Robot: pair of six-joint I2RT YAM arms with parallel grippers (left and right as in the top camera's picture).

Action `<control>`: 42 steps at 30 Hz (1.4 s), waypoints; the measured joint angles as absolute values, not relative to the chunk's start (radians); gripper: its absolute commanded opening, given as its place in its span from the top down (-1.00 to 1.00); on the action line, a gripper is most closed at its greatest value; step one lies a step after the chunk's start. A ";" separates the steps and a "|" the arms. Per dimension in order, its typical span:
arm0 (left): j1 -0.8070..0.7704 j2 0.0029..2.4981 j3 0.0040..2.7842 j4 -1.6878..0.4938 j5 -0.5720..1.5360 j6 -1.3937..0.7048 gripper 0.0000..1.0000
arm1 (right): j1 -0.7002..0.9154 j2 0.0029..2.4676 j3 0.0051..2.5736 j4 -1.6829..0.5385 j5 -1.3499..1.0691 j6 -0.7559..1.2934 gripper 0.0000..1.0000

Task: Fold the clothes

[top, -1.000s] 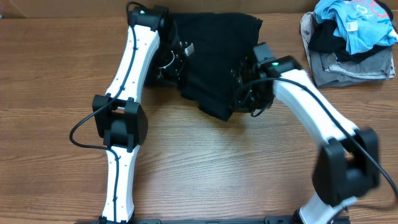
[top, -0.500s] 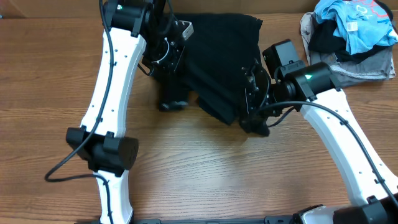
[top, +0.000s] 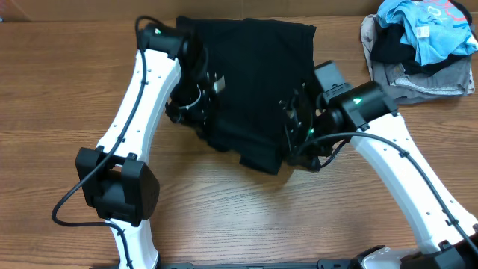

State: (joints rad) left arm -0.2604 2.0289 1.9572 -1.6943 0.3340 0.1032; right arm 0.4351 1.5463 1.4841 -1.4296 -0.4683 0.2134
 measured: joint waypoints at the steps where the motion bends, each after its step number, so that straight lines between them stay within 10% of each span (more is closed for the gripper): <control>1: -0.260 2.029 1.929 -1.692 0.334 0.103 0.91 | 0.442 1.546 1.474 -1.429 -0.466 0.217 0.92; 7: -0.261 2.029 1.838 -1.676 0.345 0.103 0.85 | 0.450 1.546 1.410 -1.420 -0.468 0.226 0.90; 12: -0.246 2.029 1.818 -1.604 0.248 0.099 -0.49 | 0.437 1.541 1.351 -1.438 -0.413 0.246 0.04; 16: -0.219 2.029 1.816 -1.536 0.178 0.089 -0.96 | 0.426 1.541 1.340 -1.409 -0.368 0.259 -0.12; 42: -0.207 2.029 1.992 -1.005 0.161 0.080 -1.00 | 0.366 1.934 1.338 -1.068 -0.246 0.301 -0.39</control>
State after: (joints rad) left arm -0.2066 2.0289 1.9919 -1.0050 0.1612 0.0803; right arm 0.3656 1.9343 1.3384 -1.0676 -0.2462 0.3012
